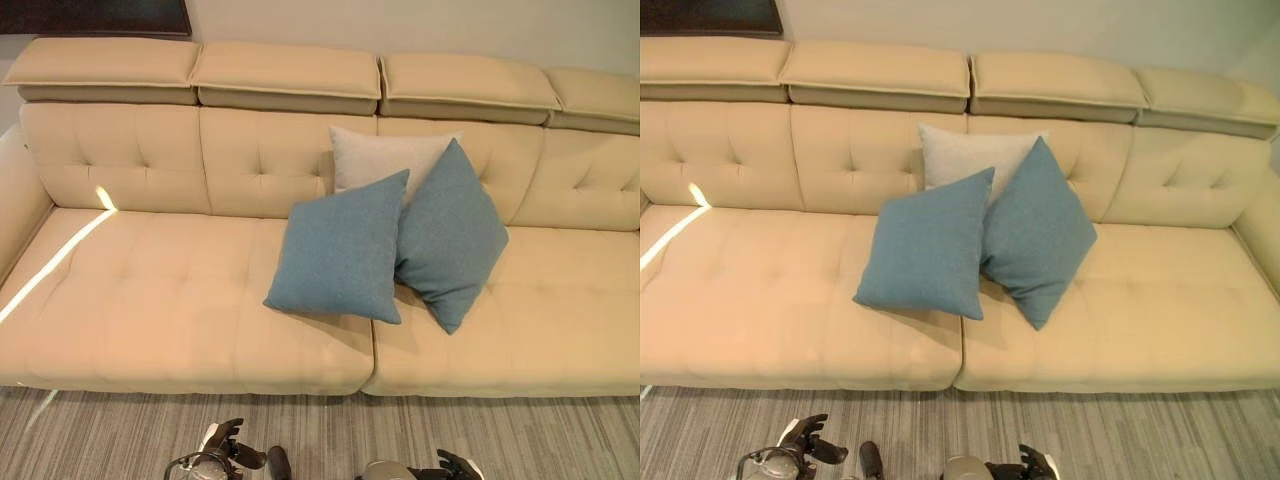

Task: Pick up all the scattered cushions and arrange them neatly on the sofa.

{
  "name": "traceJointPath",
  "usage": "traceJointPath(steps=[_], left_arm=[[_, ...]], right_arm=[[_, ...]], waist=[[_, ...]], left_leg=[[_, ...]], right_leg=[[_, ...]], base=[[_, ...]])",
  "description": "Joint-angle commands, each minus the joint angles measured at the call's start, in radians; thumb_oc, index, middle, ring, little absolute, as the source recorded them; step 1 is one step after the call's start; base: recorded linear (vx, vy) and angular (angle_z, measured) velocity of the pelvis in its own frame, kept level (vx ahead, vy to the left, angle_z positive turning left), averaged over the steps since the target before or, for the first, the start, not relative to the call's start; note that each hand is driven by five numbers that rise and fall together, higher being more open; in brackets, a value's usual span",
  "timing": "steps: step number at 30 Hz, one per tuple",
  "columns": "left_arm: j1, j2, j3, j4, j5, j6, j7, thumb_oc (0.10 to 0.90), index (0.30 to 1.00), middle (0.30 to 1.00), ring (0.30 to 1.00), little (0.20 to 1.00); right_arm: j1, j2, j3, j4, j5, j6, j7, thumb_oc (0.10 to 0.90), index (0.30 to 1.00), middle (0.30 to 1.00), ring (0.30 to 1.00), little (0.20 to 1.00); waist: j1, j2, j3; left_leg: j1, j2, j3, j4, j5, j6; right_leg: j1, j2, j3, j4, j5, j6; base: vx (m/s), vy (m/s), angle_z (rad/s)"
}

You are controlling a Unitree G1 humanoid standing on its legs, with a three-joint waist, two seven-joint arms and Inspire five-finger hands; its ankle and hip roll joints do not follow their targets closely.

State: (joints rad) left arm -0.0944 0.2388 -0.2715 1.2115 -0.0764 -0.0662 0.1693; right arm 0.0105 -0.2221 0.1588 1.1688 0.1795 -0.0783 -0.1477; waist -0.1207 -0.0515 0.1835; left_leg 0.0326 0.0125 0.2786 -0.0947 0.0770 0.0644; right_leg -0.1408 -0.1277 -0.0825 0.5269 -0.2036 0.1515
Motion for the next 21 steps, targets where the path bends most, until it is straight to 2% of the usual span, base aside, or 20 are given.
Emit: traceJointPath(steps=[1,3,5,6,9,11,13,14,16,17,18,20,21], left_arm=[[-0.023,-0.005,0.002,-0.008,0.014,-0.022,0.005,0.800,0.900,0.900,0.900,0.900],[-0.027,-0.003,0.006,-0.006,0.012,-0.023,0.003,0.800,0.900,0.900,0.900,0.900],[-0.028,0.001,0.006,-0.001,0.018,-0.022,0.001,0.800,0.900,0.900,0.900,0.900],[-0.029,0.003,0.009,0.003,0.024,-0.025,-0.004,0.800,0.900,0.900,0.900,0.900],[-0.021,-0.004,0.010,0.008,0.036,-0.026,-0.001,0.800,0.900,0.900,0.900,0.900],[-0.017,-0.010,0.012,0.011,0.037,-0.027,-0.006,0.800,0.900,0.900,0.900,0.900],[-0.017,-0.016,0.004,0.006,0.037,-0.030,-0.012,0.800,0.900,0.900,0.900,0.900],[-0.026,-0.021,-0.001,-0.001,0.028,-0.029,-0.012,0.800,0.900,0.900,0.900,0.900],[-0.031,-0.022,0.001,-0.002,0.023,-0.028,-0.011,0.800,0.900,0.900,0.900,0.900],[-0.037,-0.025,0.003,-0.006,0.008,-0.032,-0.008,0.800,0.900,0.900,0.900,0.900],[-0.037,-0.024,0.003,-0.006,0.008,-0.032,-0.008,0.800,0.900,0.900,0.900,0.900],[-0.037,-0.028,0.007,-0.013,-0.011,-0.036,-0.005,0.800,0.900,0.900,0.900,0.900],[-0.037,-0.028,0.007,-0.019,-0.026,-0.039,-0.001,0.800,0.900,0.900,0.900,0.900]], right_arm=[[-0.012,-0.036,0.014,-0.008,-0.004,-0.013,-0.015,0.800,0.900,0.900,0.900,0.900],[-0.021,-0.039,0.015,-0.012,-0.010,-0.015,-0.019,0.800,0.900,0.900,0.900,0.900],[-0.028,-0.042,0.018,-0.011,-0.019,-0.010,-0.021,0.800,0.900,0.900,0.900,0.900],[-0.025,-0.045,0.015,-0.011,-0.020,-0.009,-0.020,0.800,0.900,0.900,0.900,0.900],[-0.016,-0.047,0.015,-0.007,-0.018,-0.010,-0.022,0.800,0.900,0.900,0.900,0.900],[-0.012,-0.052,0.006,-0.003,-0.011,-0.016,-0.022,0.800,0.900,0.900,0.900,0.900],[-0.007,-0.058,0.000,-0.004,-0.002,-0.021,-0.023,0.800,0.900,0.900,0.900,0.900],[-0.012,-0.069,-0.001,-0.009,0.008,-0.027,-0.025,0.800,0.900,0.900,0.900,0.900],[-0.016,-0.072,0.000,-0.011,0.009,-0.029,-0.026,0.800,0.900,0.900,0.900,0.900],[-0.024,-0.076,0.006,-0.012,0.013,-0.034,-0.029,0.800,0.900,0.900,0.900,0.900],[-0.024,-0.076,0.006,-0.012,0.012,-0.034,-0.029,0.800,0.900,0.900,0.900,0.900],[-0.029,-0.078,0.009,-0.023,0.019,-0.036,-0.028,0.800,0.900,0.900,0.900,0.900],[-0.033,-0.080,0.019,-0.027,0.018,-0.039,-0.029,0.800,0.900,0.900,0.900,0.900]], waist=[[0.004,0.025,0.000],[0.004,0.030,-0.002],[0.001,0.029,0.003],[-0.003,0.023,0.008],[-0.005,0.016,0.001],[-0.006,0.015,-0.009],[-0.009,0.005,-0.006],[-0.004,-0.009,0.011],[-0.001,-0.013,0.011],[0.011,-0.017,0.015],[0.009,-0.019,0.012],[0.014,-0.030,0.005],[0.032,-0.033,0.003]], left_leg=[[0.023,0.024,-0.003,0.009,-0.097,-0.060],[0.032,0.027,0.009,0.007,-0.109,-0.065],[0.056,0.024,0.005,0.007,-0.137,-0.075],[0.052,0.018,0.005,0.007,-0.119,-0.072],[0.067,0.009,0.004,0.009,-0.129,-0.078],[0.067,0.007,0.003,0.032,-0.140,-0.085],[0.035,0.013,0.001,0.134,-0.164,-0.099],[-0.015,0.028,-0.005,0.266,-0.180,-0.125],[-0.032,0.032,-0.014,0.303,-0.175,-0.134],[-0.054,0.033,-0.060,0.362,-0.163,-0.146],[-0.057,0.031,-0.061,0.360,-0.160,-0.145],[-0.076,0.063,-0.071,0.361,-0.164,-0.145],[-0.075,0.075,-0.122,0.309,-0.179,-0.140]], right_leg=[[0.042,0.018,-0.057,-0.169,0.132,-0.008],[0.009,0.006,-0.131,-0.241,0.136,-0.021],[-0.013,-0.004,-0.187,-0.314,0.145,-0.016],[0.007,-0.001,-0.196,-0.366,0.161,-0.021],[0.049,0.025,-0.164,-0.414,0.156,-0.032],[0.081,0.032,-0.171,-0.447,0.158,-0.040],[0.109,0.041,-0.156,-0.473,0.150,-0.057],[0.139,0.042,-0.149,-0.489,0.142,-0.079],[0.145,0.045,-0.147,-0.498,0.141,-0.086],[0.169,0.060,-0.136,-0.515,0.134,-0.099],[0.166,0.059,-0.137,-0.516,0.135,-0.099],[0.176,0.054,-0.125,-0.522,0.128,-0.098],[0.190,0.057,-0.103,-0.525,0.118,-0.093]], base=[[0.14,0.015,-0.16],[0.12,-0.022,-0.14],[0.14,-0.054,-0.27],[0.03,-0.064,-0.25],[0.07,-0.079,0.07],[0.09,-0.102,0.04],[0.04,-0.119,0.04],[0.01,-0.108,0.15],[0.04,-0.064,0.23],[0.06,-0.043,0.09],[0.08,-0.027,-0.05],[0.13,0.047,-0.09],[0.15,0.076,-0.05]])
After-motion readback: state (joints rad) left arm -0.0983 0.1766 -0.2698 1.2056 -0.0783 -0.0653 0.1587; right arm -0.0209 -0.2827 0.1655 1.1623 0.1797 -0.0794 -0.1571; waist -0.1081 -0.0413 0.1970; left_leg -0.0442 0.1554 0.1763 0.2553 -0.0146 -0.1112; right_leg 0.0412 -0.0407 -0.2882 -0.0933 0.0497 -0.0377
